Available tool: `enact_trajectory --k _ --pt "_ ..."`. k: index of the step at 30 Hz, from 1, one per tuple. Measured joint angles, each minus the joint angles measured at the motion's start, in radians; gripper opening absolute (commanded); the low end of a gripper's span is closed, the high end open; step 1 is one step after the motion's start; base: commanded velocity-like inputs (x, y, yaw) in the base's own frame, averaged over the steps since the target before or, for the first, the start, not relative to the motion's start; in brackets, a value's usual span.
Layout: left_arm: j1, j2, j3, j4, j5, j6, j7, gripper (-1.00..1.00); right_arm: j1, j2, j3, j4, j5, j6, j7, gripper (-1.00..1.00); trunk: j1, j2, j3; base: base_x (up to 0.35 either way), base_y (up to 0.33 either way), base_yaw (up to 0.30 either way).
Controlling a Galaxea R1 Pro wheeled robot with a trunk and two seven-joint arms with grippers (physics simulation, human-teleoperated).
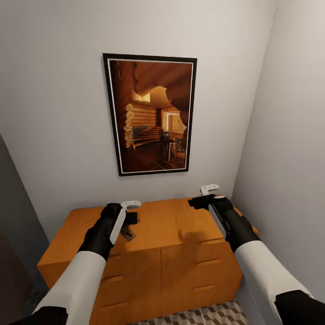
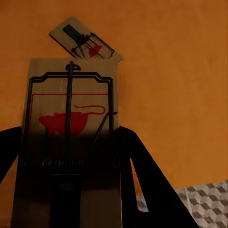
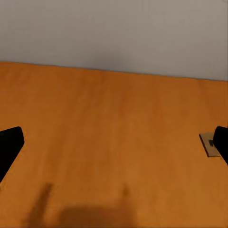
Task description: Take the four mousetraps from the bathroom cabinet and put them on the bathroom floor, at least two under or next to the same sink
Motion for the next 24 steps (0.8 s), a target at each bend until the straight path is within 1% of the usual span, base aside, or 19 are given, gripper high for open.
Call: enact_trajectory --k 7,12,19,24 --pt "0.000 0.000 0.000 0.000 0.000 0.000 0.000 -1.00 0.000 0.000 0.000 0.000 0.000 0.000 0.000 1.00 0.000 0.000 0.000 0.028 -0.043 0.285" --pt "0.000 0.000 0.000 0.000 0.000 0.000 0.000 -1.00 0.000 0.000 0.000 0.000 0.000 0.000 0.000 1.00 0.000 0.000 0.000 0.114 -0.217 0.287" --pt "0.000 0.000 0.000 0.000 0.000 0.000 0.001 -1.00 0.000 0.000 0.000 0.000 0.000 0.000 0.000 1.00 0.000 0.000 0.000 0.222 -0.230 0.268" --pt "0.000 0.000 0.000 0.000 0.000 0.000 0.001 -1.00 0.000 0.000 0.000 0.000 0.000 0.000 0.000 1.00 0.000 0.000 0.000 0.269 -0.215 0.081"
